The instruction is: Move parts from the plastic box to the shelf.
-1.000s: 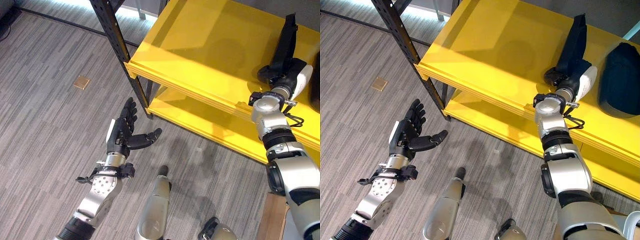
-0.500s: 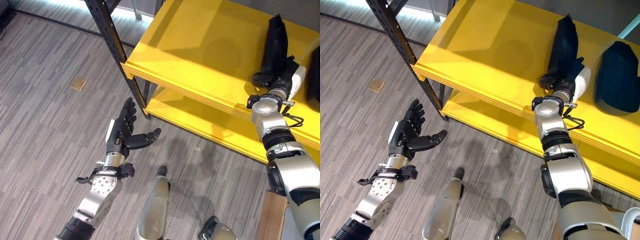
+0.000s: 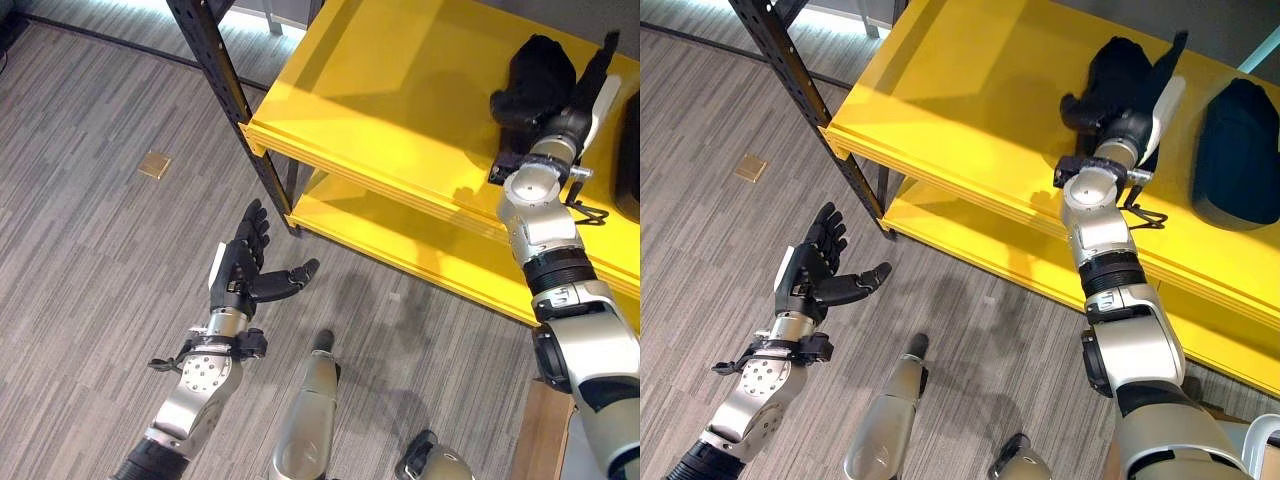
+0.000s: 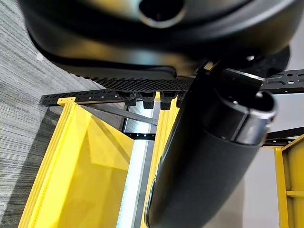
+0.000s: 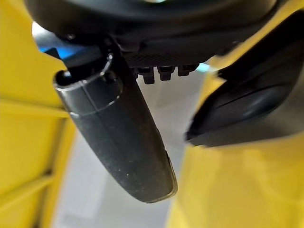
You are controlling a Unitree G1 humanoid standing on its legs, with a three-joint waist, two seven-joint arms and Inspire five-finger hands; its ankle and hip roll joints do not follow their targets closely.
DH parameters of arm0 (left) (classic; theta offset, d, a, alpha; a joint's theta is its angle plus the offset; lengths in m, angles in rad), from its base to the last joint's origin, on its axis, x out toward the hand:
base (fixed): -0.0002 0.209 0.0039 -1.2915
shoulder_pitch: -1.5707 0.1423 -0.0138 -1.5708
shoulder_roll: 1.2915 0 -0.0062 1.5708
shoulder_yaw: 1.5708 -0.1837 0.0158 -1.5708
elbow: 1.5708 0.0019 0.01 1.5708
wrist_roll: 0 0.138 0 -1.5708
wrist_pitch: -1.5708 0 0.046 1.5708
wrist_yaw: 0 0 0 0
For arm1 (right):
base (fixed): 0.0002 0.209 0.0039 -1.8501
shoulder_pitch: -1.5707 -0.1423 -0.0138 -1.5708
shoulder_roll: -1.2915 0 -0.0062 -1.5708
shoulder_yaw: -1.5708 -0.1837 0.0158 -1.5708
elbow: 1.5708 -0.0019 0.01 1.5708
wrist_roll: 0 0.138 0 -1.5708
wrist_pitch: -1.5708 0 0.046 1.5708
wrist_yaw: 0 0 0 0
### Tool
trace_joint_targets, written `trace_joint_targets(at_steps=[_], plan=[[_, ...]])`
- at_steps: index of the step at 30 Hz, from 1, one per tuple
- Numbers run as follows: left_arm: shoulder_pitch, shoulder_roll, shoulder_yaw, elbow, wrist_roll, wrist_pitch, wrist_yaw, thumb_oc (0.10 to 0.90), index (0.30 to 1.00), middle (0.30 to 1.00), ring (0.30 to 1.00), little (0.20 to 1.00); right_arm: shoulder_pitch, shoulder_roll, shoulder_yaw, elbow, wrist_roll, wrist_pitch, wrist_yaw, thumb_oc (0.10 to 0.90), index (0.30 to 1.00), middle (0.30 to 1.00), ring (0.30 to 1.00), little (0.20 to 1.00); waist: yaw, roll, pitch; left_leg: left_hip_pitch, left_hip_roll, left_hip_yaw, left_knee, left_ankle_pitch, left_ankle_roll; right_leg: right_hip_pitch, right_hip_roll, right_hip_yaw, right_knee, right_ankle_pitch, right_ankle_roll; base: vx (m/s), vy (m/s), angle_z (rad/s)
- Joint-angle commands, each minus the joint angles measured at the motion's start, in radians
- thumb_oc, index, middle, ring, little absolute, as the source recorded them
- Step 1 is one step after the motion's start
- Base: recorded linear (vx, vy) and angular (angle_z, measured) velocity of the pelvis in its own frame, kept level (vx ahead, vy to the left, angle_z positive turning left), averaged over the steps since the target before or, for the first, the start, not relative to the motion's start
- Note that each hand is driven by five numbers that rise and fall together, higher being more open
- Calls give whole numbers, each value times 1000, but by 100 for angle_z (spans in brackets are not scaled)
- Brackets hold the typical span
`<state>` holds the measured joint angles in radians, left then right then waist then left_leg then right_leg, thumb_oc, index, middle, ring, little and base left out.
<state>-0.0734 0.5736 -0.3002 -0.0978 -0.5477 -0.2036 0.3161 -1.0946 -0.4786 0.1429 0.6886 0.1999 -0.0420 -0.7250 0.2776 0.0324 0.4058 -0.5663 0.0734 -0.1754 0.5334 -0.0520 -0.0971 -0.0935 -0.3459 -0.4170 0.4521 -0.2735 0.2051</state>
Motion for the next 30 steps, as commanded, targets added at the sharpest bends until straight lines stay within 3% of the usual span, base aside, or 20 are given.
trace_joint_targets(at_steps=[1, 13, 20, 30], plan=[[-28, 29, 91, -114, -1, -108, 5, 900, 1000, 1000, 1000, 1000, -42, -41, -18, -145, -87, -98, -39, 900, 1000, 1000, 1000, 1000, -15, -32, -68, -33, 50, 8, 27, -19, 12, 12, 49, 44, 32, 4, -96, 0, 0, 0], [-19, 31, 101, -117, -1, -98, 5, 900, 1000, 1000, 1000, 1000, -6, 13, -26, -291, -126, -101, -22, 900, 1000, 1000, 1000, 1000, -14, -43, -67, -31, 53, 9, 28, -18, 14, 10, 50, 52, 37, 3, -99, 0, 0, 0], [-17, 28, 104, -120, 15, -87, 1, 900, 1000, 1000, 1000, 1000, 81, -2, -45, -422, -176, -92, 4, 900, 1000, 1000, 1000, 1000, -33, -52, -63, -24, 59, 15, 23, -17, 16, 9, 53, 61, 29, 12, -99, 0, 0, 0], [17, 13, 130, -131, 55, -59, -22, 900, 1000, 1000, 1000, 1000, 325, -73, -77, -639, -190, -113, 141, 900, 1000, 1000, 1000, 1000, -89, -81, -58, 3, 95, 37, 8, -9, 10, -6, 69, 98, 25, 18, -103, -16, -5, -6]])
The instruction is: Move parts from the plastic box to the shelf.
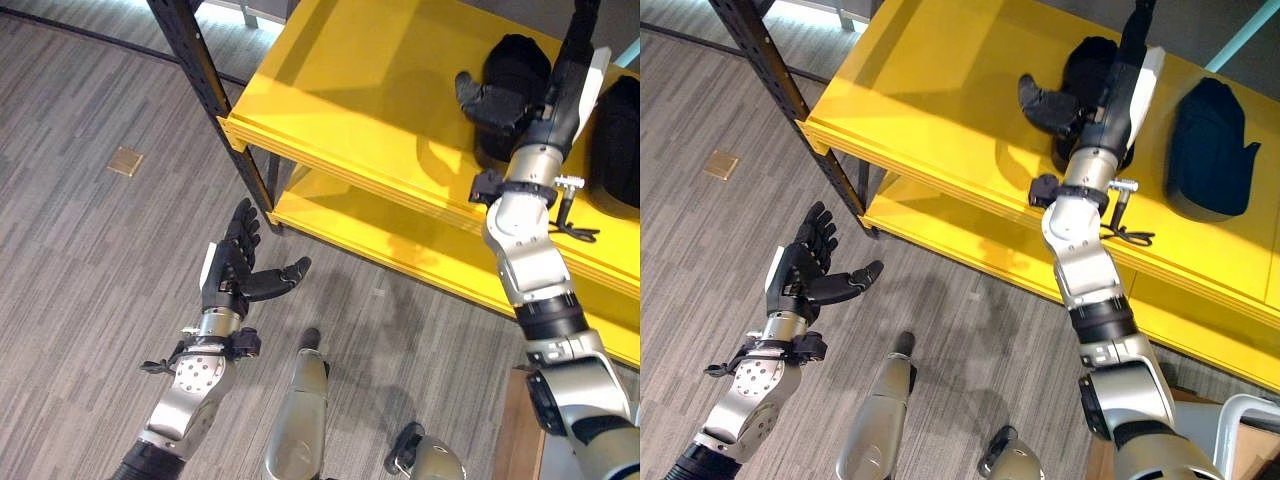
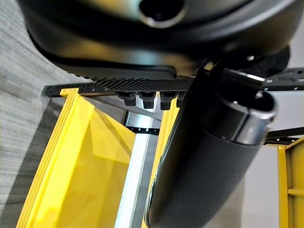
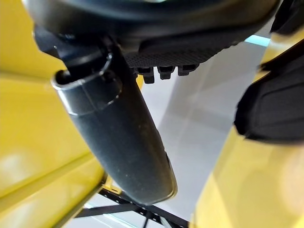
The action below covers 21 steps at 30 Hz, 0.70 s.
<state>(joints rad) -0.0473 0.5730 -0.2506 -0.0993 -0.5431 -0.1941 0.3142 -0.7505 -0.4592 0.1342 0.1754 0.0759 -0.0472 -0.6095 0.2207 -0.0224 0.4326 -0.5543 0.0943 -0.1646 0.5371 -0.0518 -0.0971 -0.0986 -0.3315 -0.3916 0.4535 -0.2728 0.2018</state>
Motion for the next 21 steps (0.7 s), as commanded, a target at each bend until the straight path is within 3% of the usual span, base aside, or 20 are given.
trace_joint_targets(at_steps=[1, 10, 21], plan=[[-4, 14, 82, -130, 55, -66, -25, 900, 1000, 1000, 1000, 1000, 5, -102, -69, -139, -68, -108, 42, 900, 1000, 1000, 1000, 1000, -40, -30, -84, -5, 79, 29, 3, -9, 9, -2, 57, 77, 23, 17, -100, -21, -15, -12], [32, 23, 91, -141, 74, -55, -79, 900, 1000, 1000, 1000, 1000, 137, -226, -83, -205, -76, -119, 159, 900, 1000, 1000, 1000, 1000, -93, -50, -95, 35, 126, 55, -24, 8, -3, -21, 82, 119, 11, 28, -104, -24, -24, -21], [26, 34, 55, -111, 30, -72, -138, 900, 1000, 1000, 1000, 1000, 23, -363, 72, -13, 3, -141, 273, 900, 1000, 1000, 1000, 1000, -110, -46, -86, 92, 165, 86, -47, 22, -16, -33, 101, 169, 25, 30, -110, -27, -26, -15]])
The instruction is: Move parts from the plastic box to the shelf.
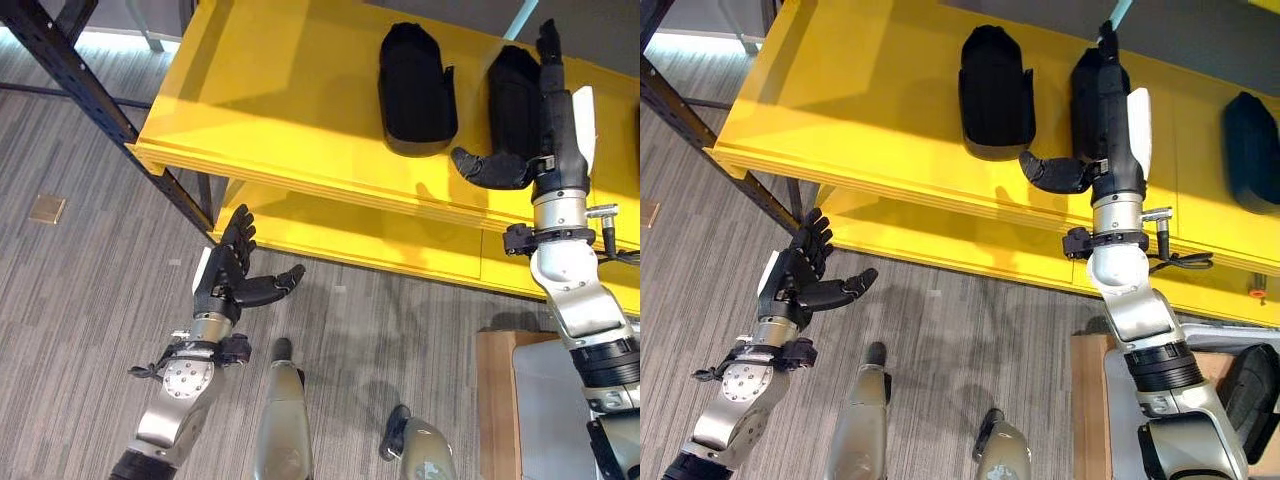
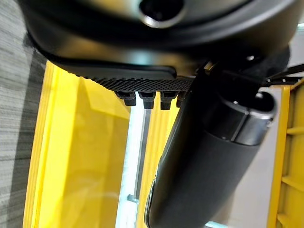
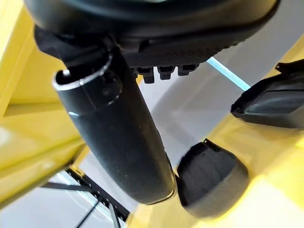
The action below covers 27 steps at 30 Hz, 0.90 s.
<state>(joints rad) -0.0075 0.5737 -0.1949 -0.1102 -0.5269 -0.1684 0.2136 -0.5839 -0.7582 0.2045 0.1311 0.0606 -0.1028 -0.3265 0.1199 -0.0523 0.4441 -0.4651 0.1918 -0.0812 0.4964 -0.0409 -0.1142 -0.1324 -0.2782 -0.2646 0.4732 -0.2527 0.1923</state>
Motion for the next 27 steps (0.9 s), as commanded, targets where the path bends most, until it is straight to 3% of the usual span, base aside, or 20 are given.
trace_joint_targets(at_steps=[1, 15, 27], plan=[[-18, 34, -6, -97, 13, -100, -39, 900, 1000, 1000, 1000, 1000, -165, -72, 19, 53, 28, -85, -6, 900, 1000, 1000, 1000, 1000, -9, -14, -94, 5, 68, 4, -8, 12, 0, 0, 49, 44, 6, 9, -102, -34, -15, -8], [-105, 16, -73, -57, 0, -113, -20, 900, 1000, 1000, 1000, 1000, -437, 91, 145, 323, 39, -62, -77, 900, 1000, 1000, 1000, 1000, 18, 34, -50, 14, 54, 15, -25, 26, 3, -13, 37, 51, 25, 14, -111, -17, -4, -4], [-151, 3, -103, -45, -15, -119, -2, 900, 1000, 1000, 1000, 1000, -514, 189, 124, 454, 103, -64, -134, 900, 1000, 1000, 1000, 1000, 37, 67, -27, -8, 25, 10, -20, 26, 9, -20, 15, 35, 46, 6, -112, 6, 0, 5]])
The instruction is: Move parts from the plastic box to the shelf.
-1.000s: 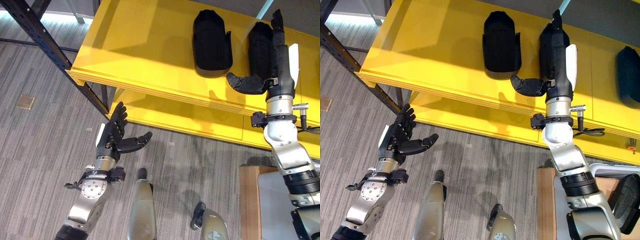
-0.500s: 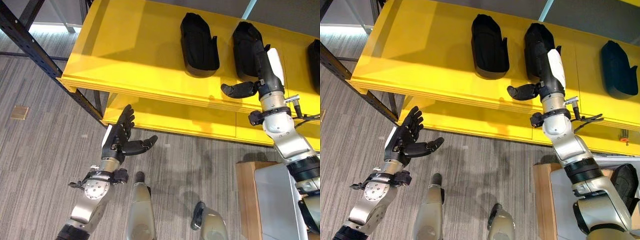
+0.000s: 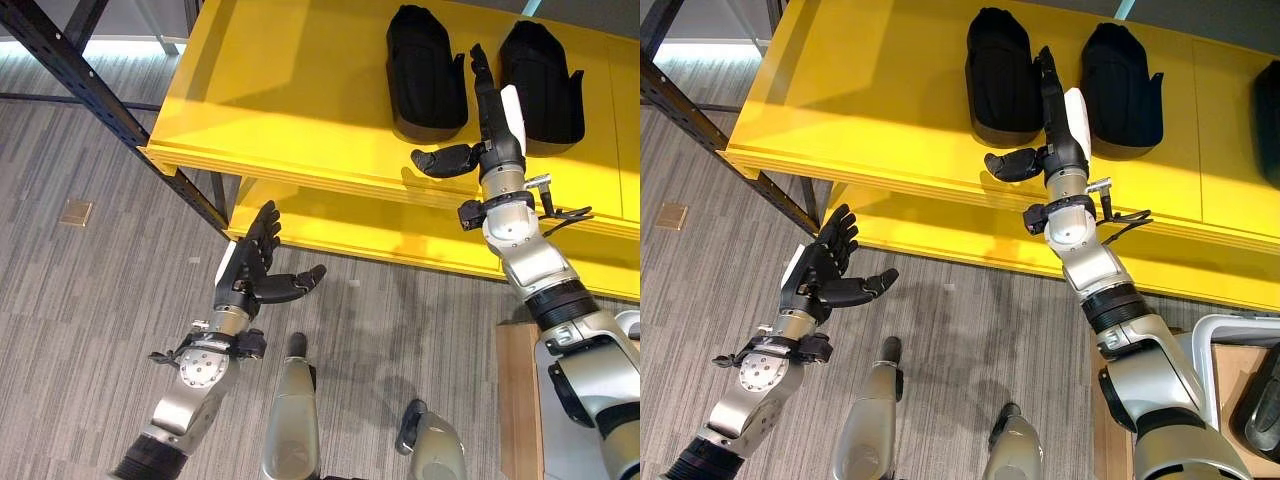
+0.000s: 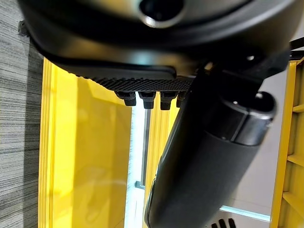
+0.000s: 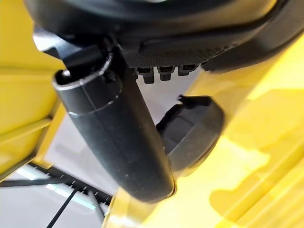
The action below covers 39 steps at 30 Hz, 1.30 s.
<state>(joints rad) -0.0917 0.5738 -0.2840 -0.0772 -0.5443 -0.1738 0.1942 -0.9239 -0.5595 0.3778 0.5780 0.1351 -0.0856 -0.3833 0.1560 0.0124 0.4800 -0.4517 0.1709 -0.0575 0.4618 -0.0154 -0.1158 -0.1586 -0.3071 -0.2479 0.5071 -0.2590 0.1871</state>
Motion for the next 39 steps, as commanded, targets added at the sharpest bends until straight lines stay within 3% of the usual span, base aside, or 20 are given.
trace_joint_targets(at_steps=[1, 9, 31, 39], plan=[[-70, 2, -15, -78, 1, -115, 19, 900, 1000, 1000, 1000, 1000, -175, -7, -49, 15, 29, -81, -79, 900, 1000, 1000, 1000, 1000, 2, 5, -63, -23, 45, -14, 13, 2, 11, 4, 43, 17, 14, 11, -107, 0, 0, 0], [-71, 2, -15, -83, 3, -119, 27, 900, 1000, 1000, 1000, 1000, -174, 9, -68, 50, 36, -80, -100, 900, 1000, 1000, 1000, 1000, 11, 22, -52, -33, 36, -17, 15, 2, 16, -6, 36, 15, 27, 8, -108, 2, -2, 1], [-64, 8, -5, -104, -5, -141, 42, 900, 1000, 1000, 1000, 1000, -245, -51, -94, 122, 17, -72, -166, 900, 1000, 1000, 1000, 1000, 16, 79, -28, -62, 15, -13, 24, 2, 23, -64, 18, 31, 92, -16, -111, 1, -1, 1], [-59, 12, 0, -114, -13, -144, 43, 900, 1000, 1000, 1000, 1000, -272, -52, -93, 162, 43, -81, -167, 900, 1000, 1000, 1000, 1000, 17, 84, -24, -71, 11, -13, 28, -1, 24, -72, 14, 30, 98, -21, -111, 0, 0, 0]])
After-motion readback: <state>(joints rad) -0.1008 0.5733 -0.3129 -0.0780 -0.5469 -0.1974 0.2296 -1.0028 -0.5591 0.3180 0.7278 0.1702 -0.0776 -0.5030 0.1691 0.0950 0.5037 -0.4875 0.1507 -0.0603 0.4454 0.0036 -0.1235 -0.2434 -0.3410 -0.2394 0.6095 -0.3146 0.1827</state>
